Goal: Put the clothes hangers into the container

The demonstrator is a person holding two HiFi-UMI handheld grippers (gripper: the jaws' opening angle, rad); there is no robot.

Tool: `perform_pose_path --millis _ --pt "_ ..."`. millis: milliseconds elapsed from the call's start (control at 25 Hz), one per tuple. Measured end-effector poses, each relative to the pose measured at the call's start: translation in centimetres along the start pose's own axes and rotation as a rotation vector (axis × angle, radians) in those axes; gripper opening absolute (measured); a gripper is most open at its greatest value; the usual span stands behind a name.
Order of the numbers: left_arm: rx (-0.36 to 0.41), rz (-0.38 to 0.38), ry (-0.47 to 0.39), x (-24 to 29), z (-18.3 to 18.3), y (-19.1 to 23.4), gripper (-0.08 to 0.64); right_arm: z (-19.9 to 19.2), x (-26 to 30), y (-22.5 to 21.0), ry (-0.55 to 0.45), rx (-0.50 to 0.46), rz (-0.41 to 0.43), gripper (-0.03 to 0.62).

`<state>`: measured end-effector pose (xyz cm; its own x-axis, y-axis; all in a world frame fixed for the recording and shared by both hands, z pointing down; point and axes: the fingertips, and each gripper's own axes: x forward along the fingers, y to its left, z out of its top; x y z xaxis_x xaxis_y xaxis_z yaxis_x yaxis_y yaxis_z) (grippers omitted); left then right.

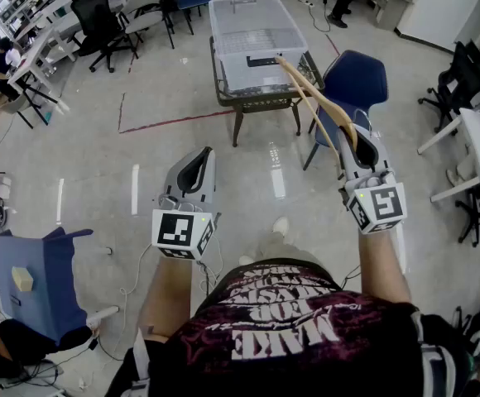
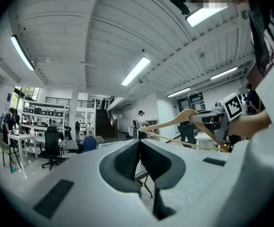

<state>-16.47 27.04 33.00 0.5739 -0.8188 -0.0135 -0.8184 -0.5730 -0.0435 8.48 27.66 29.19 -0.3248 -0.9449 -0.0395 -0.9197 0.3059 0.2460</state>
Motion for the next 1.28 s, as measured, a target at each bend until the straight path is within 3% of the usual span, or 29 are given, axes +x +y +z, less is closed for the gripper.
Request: perform_pose_path --millis 120,280,520,680,920,1280 --pt "0.042 -0.003 -0.001 2.4 0.3 -0.4 0.006 -0.5 1.2 0.2 0.011 0.02 0.013 0.061" --pt "0.192 -0.038 0.028 5.7 0.4 0.9 0.006 -1.5 3.2 1.3 0.05 0.033 0.025 0.061" --pt "0.038 0.035 -0.034 7.1 0.6 3.1 0.006 0.5 6.6 0.7 -0.048 -0.012 -0.029 0.061" --pt "0.039 0.035 -0.011 6.2 -0.9 3.1 0.006 -0.8 5.9 1.6 -0.014 0.037 0.0 0.061" --pt "0.018 0.072 0.031 3.3 -3.1 4.6 0.006 -2.3 3.2 3.1 -0.01 0.074 -0.028 0.061" --pt "0.044 0.116 0.084 2.8 -6.3 6.1 0.006 -5.9 1.5 1.4 0.042 0.101 -0.062 0.061"
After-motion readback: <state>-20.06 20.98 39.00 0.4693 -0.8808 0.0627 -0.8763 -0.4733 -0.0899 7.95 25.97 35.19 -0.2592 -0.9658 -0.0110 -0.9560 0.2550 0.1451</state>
